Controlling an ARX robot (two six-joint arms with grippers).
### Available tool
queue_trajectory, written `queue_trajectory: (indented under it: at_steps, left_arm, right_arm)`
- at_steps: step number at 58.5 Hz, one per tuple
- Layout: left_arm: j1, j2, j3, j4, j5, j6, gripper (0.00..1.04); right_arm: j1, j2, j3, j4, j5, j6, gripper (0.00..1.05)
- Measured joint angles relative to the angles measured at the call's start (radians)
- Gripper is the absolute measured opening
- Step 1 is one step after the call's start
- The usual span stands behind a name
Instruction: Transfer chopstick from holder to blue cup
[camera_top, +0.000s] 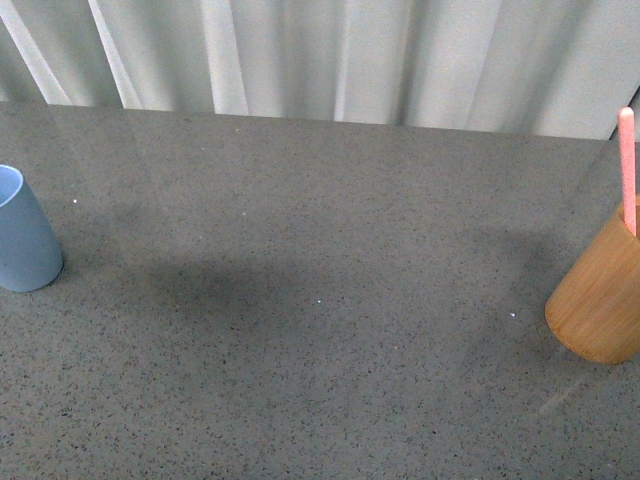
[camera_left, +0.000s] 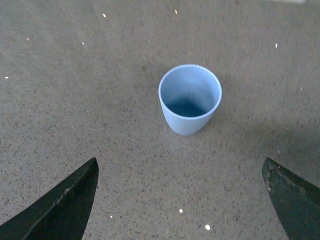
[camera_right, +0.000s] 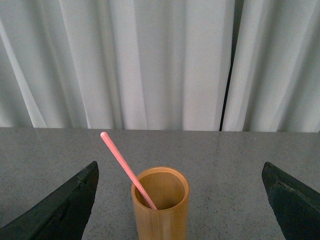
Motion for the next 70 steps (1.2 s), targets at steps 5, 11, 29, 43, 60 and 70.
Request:
queue_trajectory:
  at_steps: [5,11,29,43,60,70]
  left_arm:
    - [0.035,0.161,0.135,-0.077,0.017,0.057,0.98]
    - [0.047,0.293,0.252,-0.133,0.026,0.101,0.98]
    - [0.048,0.552,0.431,-0.161,0.001,0.135,0.98]
    - [0.05,0.667,0.459,-0.135,-0.027,0.13,0.98]
    - [0.033,0.728,0.484,-0.118,-0.036,0.115,0.98]
    - [0.025,0.762,0.509,-0.116,-0.042,0.111,0.98]
  right_arm:
    - [0.0,0.0,0.0,0.0,0.0,0.0,0.95]
    - [0.0,0.0,0.0,0.0,0.0,0.0,0.95]
    - [0.0,0.0,0.0,0.0,0.0,0.0,0.95]
    - [0.0,0.0,0.0,0.0,0.0,0.0,0.95]
    - [0.0,0.0,0.0,0.0,0.0,0.0,0.95]
    - [0.0,0.0,0.0,0.0,0.0,0.0,0.95]
